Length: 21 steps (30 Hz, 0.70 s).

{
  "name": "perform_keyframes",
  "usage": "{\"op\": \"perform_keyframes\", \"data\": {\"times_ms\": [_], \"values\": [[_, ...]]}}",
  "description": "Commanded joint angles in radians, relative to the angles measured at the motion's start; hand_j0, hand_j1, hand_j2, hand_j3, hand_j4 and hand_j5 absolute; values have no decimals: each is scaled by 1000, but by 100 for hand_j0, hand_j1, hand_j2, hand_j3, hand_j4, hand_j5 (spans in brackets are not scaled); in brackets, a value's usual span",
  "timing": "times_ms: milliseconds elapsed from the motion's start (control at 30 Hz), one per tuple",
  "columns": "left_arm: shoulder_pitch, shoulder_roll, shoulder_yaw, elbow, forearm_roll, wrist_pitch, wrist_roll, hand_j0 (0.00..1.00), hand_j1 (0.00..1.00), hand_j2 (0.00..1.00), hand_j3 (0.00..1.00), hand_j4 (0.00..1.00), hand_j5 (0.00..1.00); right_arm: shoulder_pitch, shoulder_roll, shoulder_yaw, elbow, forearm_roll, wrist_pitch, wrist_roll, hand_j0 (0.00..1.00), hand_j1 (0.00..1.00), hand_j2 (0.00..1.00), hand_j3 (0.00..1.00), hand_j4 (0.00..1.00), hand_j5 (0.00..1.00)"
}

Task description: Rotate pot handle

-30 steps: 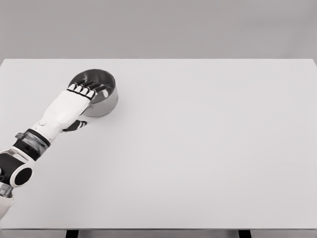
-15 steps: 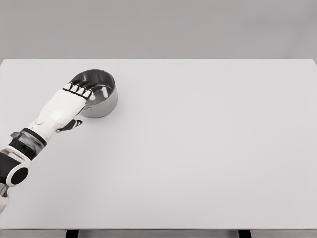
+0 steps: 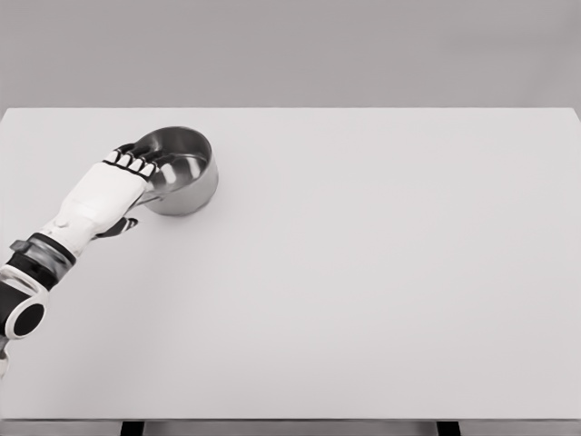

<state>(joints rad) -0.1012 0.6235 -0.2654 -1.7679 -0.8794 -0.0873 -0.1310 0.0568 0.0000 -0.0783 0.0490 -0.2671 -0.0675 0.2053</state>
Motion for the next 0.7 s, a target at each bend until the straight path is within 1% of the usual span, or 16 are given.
{"op": "perform_keyframes", "data": {"times_ms": [0,167,233,433,667], "values": [[0,1,5,2,-10,0,1,100,100,100,100,100,100,0,0,0,0,0,0,0,100,100,100,100,100,100],[-2,1,8,18,-10,0,1,100,100,100,100,100,100,0,0,0,0,0,0,0,100,100,100,100,100,100],[-2,2,21,21,-18,0,1,100,100,100,100,100,100,0,0,0,0,0,0,0,100,100,100,100,100,100],[-11,5,41,61,-20,0,1,100,100,100,100,100,100,0,0,0,0,0,0,0,100,100,100,100,100,100],[-28,21,48,103,-20,0,1,100,100,100,100,100,100,0,0,0,0,0,0,0,100,100,100,100,100,100]]}}
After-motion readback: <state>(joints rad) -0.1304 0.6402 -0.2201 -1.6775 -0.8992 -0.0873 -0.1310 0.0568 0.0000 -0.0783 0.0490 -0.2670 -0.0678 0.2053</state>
